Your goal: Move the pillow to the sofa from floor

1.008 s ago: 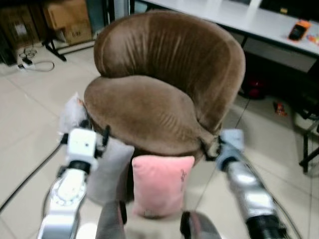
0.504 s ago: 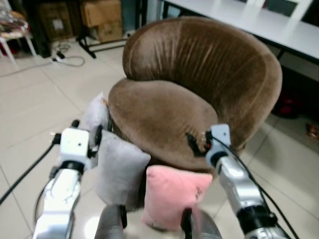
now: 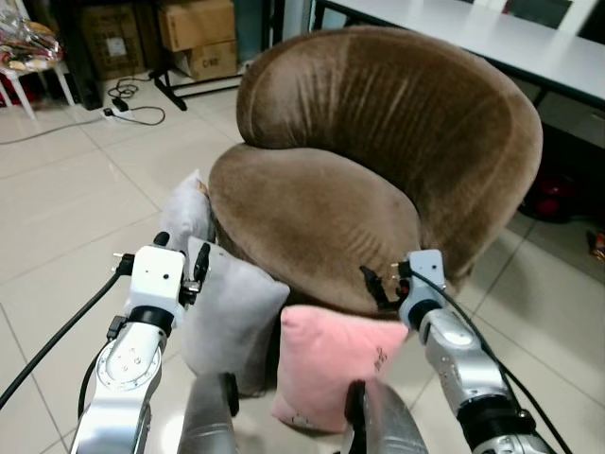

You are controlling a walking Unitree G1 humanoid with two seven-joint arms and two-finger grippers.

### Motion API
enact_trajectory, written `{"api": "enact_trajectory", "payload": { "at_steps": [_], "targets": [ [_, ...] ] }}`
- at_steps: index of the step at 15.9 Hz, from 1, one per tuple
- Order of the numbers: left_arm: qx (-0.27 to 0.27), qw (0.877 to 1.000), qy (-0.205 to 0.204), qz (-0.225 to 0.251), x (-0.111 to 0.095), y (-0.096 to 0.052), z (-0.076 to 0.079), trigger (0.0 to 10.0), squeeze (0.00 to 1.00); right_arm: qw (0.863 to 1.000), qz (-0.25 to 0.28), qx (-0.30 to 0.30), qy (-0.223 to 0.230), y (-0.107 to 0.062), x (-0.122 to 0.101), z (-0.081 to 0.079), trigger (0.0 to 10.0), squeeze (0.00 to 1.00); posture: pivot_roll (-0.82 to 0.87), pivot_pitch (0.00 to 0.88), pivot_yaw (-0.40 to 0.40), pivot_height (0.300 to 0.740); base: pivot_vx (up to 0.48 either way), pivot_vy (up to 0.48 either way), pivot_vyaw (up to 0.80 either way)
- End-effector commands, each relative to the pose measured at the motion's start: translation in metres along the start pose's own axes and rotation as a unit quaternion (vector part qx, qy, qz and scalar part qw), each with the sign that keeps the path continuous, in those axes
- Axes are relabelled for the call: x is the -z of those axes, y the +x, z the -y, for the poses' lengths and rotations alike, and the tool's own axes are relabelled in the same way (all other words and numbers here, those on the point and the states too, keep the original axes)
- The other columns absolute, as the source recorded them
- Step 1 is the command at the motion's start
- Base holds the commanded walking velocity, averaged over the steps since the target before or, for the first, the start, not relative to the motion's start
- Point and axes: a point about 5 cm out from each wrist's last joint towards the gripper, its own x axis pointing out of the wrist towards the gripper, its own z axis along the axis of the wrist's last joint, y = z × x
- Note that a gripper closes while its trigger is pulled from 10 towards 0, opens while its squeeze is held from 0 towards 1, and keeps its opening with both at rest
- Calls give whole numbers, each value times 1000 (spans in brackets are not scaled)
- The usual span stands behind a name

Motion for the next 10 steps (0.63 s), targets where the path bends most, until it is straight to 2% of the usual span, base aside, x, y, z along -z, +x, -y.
{"api": "enact_trajectory", "payload": {
  "at_steps": [1, 5, 10],
  "targets": [
    [27, 1000, 3, -9, 3, -2, 7, 10000, 0, 1000, 1, 9, -2, -2, 0, 7, 10000, 0, 77, 0, -95, 536, 0, 0, 0],
    [41, 999, 7, -13, 4, -6, 9, 10000, 0, 1000, -1, 6, -6, -5, 2, 6, 10000, 0, 80, 0, -96, 501, 0, 0, 0],
    [58, 998, 10, -15, 4, -10, 11, 10000, 0, 1000, 0, 0, -13, -7, -2, 4, 10000, 0, 67, 0, -95, 496, 0, 0, 0]
  ]
}}
